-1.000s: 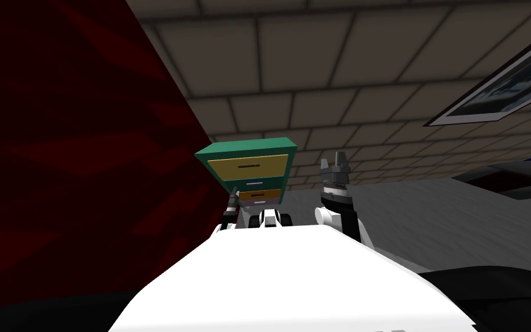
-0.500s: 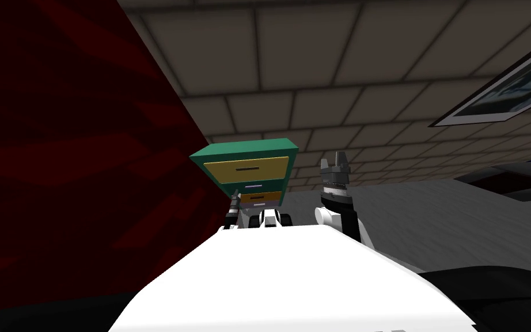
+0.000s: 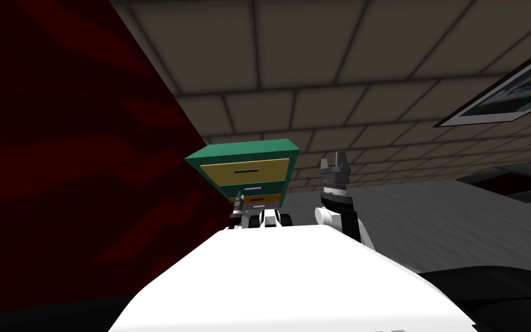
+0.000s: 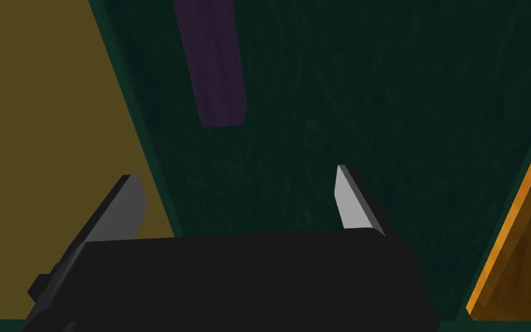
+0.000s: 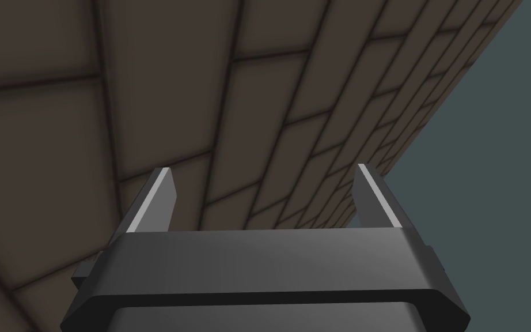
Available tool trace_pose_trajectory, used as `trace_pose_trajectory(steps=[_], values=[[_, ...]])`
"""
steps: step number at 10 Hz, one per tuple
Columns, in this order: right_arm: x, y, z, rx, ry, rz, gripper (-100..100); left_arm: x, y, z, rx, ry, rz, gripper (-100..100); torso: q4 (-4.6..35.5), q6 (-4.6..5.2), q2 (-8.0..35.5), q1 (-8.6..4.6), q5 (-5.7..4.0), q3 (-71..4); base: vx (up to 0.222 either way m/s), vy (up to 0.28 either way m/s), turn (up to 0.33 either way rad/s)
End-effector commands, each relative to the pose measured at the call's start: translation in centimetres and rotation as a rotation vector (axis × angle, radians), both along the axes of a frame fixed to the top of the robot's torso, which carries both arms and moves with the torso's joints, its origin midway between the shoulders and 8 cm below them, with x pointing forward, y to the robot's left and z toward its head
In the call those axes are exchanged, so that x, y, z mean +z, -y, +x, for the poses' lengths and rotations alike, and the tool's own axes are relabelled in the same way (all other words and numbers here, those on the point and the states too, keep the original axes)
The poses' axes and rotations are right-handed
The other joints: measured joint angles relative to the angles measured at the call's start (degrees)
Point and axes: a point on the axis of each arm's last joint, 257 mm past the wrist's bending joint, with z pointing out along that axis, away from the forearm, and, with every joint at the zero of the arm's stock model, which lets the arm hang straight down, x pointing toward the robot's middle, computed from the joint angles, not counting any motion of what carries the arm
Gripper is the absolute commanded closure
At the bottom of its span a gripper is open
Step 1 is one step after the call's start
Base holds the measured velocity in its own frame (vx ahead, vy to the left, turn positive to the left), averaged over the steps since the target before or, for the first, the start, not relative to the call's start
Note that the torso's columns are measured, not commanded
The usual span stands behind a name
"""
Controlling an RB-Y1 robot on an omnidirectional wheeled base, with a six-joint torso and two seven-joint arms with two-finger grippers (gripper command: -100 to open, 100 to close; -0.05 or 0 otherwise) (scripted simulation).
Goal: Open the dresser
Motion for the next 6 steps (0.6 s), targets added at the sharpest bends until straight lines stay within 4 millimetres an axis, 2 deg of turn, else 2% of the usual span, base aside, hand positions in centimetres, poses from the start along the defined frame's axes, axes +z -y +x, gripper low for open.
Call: trace_pose_trajectory(steps=[1, 4, 5, 6], values=[[0.0, 0.0, 0.0, 0.0, 0.0, 0.0, 0, -0.9, 2.4, -0.2, 0.012, -0.012, -0.059, -100, -0.01, 0.0, -0.04, 0.03, 0.01, -0.02, 0.042, 0.0, -0.003], [0.0, 0.0, 0.0, 0.0, 0.0, 0.0, 0, -0.2, 2.0, 1.6, 0.008, -0.01, -0.047, -100, 0.01, 0.01, 0.0, 0.04, 0.01, 0.01, 0.032, -0.002, 0.002], [0.0, 0.0, 0.0, 0.0, 0.0, 0.0, 0, -0.3, 2.0, 1.2, 0.008, -0.007, -0.047, -100, -0.01, 0.0, -0.05, 0.03, 0.01, -0.03, 0.022, 0.0, 0.0], [0.0, 0.0, 0.0, 0.0, 0.0, 0.0, 0, -0.8, 2.1, 0.2, 0.009, -0.01, -0.048, 100, 0.0, -0.01, 0.03, 0.03, 0.01, 0.01, -0.022, 0.0, -0.006]])
